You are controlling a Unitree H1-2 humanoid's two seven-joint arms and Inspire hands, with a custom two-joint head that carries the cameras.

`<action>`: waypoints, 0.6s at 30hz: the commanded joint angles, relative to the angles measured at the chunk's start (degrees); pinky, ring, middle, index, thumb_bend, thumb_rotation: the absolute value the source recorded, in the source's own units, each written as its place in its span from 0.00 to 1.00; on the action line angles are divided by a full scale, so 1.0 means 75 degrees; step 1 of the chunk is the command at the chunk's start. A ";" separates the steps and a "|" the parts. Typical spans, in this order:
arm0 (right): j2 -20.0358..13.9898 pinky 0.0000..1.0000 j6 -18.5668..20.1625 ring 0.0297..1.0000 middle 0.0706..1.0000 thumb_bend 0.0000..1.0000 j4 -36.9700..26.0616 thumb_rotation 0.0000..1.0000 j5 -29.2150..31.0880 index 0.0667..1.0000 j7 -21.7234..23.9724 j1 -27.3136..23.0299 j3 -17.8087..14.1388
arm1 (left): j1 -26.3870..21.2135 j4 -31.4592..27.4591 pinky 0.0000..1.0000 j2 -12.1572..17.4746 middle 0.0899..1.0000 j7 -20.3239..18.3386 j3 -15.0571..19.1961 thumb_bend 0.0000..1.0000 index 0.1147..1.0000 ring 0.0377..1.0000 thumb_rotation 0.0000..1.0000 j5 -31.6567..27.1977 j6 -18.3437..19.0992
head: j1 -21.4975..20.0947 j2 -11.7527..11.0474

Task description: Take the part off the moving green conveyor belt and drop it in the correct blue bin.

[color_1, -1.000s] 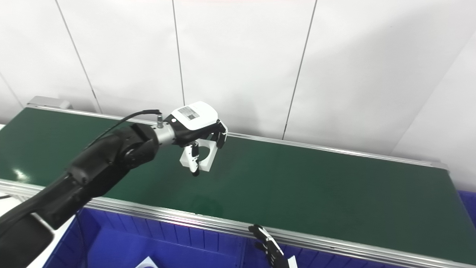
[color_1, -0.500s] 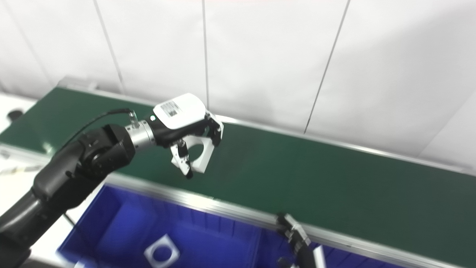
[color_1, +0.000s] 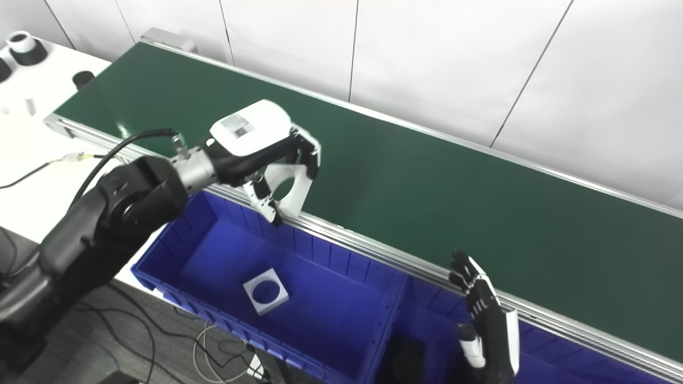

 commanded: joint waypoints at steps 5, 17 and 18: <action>0.0064 0.80 -0.0364 0.86 0.89 0.91 -0.0336 0.91 0.0191 0.82 0.0332 -0.0049 -0.0177 | 0.0734 -0.0404 0.34 -0.0400 0.36 0.0639 0.0182 0.52 0.44 0.34 0.00 0.0497 -0.0112 | 0.0056 0.0061; 0.0144 0.80 -0.0373 0.87 0.88 0.90 -0.0413 0.88 0.0245 0.80 0.0606 -0.0037 -0.0352 | 0.2317 0.0524 0.41 -0.2000 0.45 0.2315 -0.0385 0.52 0.40 0.42 0.00 0.1617 -0.0224 | 0.0008 0.0155; 0.0155 0.80 -0.0374 0.87 0.88 0.90 -0.0409 0.88 0.0253 0.79 0.0625 -0.0035 -0.0361 | 0.2362 0.0612 0.42 -0.2054 0.46 0.2433 -0.0435 0.52 0.40 0.43 0.00 0.1667 -0.0247 | 0.0008 0.0155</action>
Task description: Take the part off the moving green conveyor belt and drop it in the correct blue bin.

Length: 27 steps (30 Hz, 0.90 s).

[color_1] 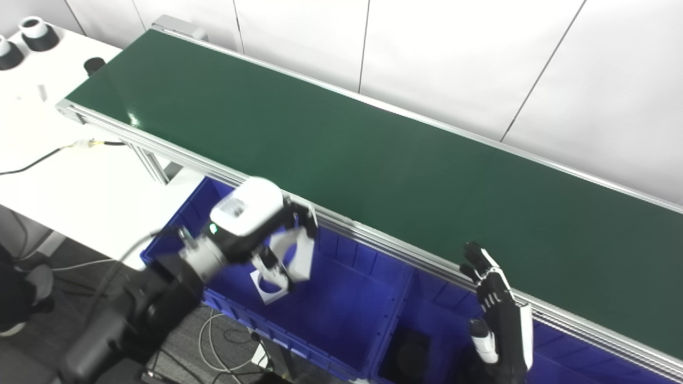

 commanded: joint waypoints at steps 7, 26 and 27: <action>0.0171 0.78 -0.0375 0.85 0.88 0.89 -0.0286 0.87 -0.0043 0.79 0.0072 -0.0033 -0.0089 | -0.0059 0.1153 0.41 -0.0219 0.46 0.1458 -0.0606 0.52 0.40 0.42 0.00 0.0514 -0.0433 | -0.0123 -0.0021; 0.0240 0.80 -0.0368 0.85 0.88 0.88 -0.0391 0.87 -0.0079 0.79 0.0152 0.0125 -0.0084 | -0.1426 0.4411 0.47 -0.0126 0.46 0.4194 -0.1673 0.52 0.40 0.46 0.00 0.0853 -0.0753 | -0.0411 -0.0090; 0.0238 0.80 -0.0368 0.85 0.88 0.88 -0.0399 0.86 -0.0073 0.79 0.0161 0.0134 -0.0086 | -0.1437 0.4433 0.47 -0.0123 0.45 0.4212 -0.1688 0.52 0.40 0.46 0.00 0.0841 -0.0732 | -0.0411 -0.0090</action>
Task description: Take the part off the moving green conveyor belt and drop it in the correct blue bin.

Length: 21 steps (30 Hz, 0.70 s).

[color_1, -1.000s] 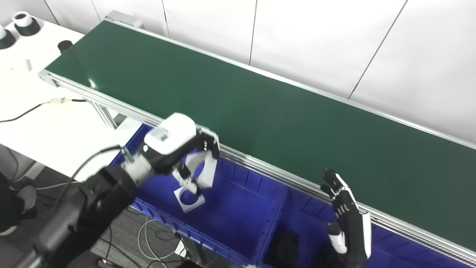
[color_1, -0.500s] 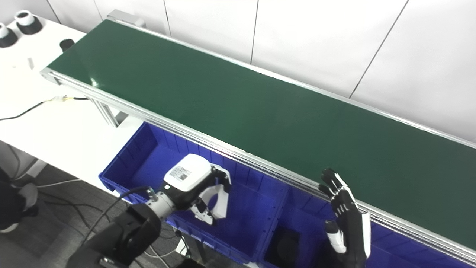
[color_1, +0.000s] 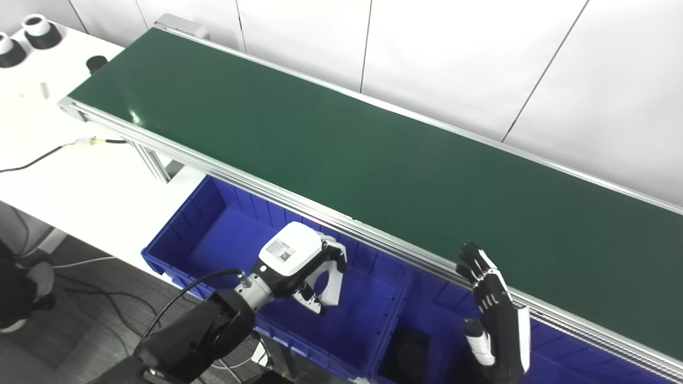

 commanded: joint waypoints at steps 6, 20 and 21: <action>0.0077 0.79 -0.0375 0.85 0.88 0.88 -0.0252 0.86 -0.0034 0.79 0.0028 0.0032 -0.0036 | -0.0293 0.0365 0.48 0.0108 0.46 0.0522 -0.0146 0.52 0.40 0.46 0.00 -0.0073 -0.0060 | -0.0026 0.0006; 0.0124 0.80 -0.0375 0.85 0.88 0.88 -0.0221 0.86 -0.0074 0.80 0.0034 0.0005 -0.0028 | -0.0314 -0.0008 0.59 0.0506 0.62 -0.1351 -0.0540 0.95 0.54 0.61 0.21 -0.0259 0.0455 | -0.0101 -0.0015; 0.0129 0.80 -0.0374 0.85 0.88 0.87 -0.0222 0.85 -0.0053 0.79 0.0041 0.0007 -0.0029 | -0.0319 -0.0042 0.60 0.0530 0.64 -0.1441 -0.0569 0.98 0.56 0.62 0.23 -0.0237 0.0492 | -0.0101 -0.0015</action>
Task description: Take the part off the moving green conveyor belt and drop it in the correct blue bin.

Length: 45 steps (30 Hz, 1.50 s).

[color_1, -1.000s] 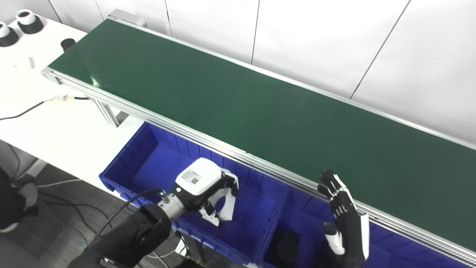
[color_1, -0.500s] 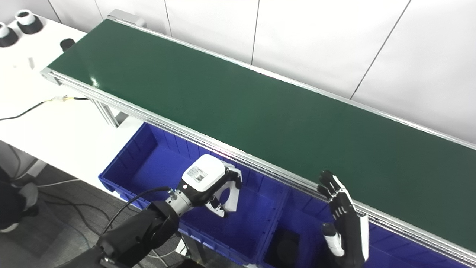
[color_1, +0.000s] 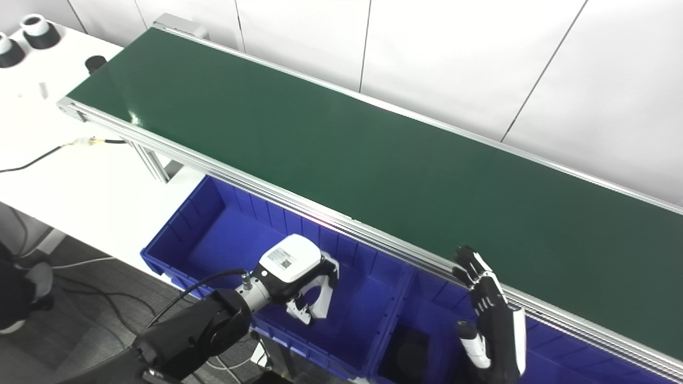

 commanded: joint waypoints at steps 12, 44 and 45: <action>0.0090 0.79 -0.0361 0.85 0.88 0.86 -0.0267 0.84 0.0077 0.79 0.0046 -0.0060 -0.0021 | -0.0115 -0.0286 0.65 0.0153 0.67 -0.0032 -0.0074 0.99 0.57 0.65 0.27 0.0007 0.0108 | -0.0055 0.0014; 0.0410 0.83 -0.0378 0.86 0.88 0.89 0.0812 0.85 -0.0144 0.83 -0.0275 -0.0165 0.0014 | 0.0784 -0.3029 0.57 -0.0657 0.70 -0.2677 0.0497 0.89 0.65 0.67 0.52 -0.7029 -0.1705 | -0.2660 -0.1064; 0.0465 0.83 -0.0379 0.86 0.87 0.89 0.0911 0.87 -0.0194 0.85 -0.0369 -0.0176 0.0033 | 0.0774 -0.2872 0.60 -0.0709 0.72 -0.2627 0.0568 0.93 0.67 0.69 0.62 -0.6997 -0.1864 | -0.2660 -0.1064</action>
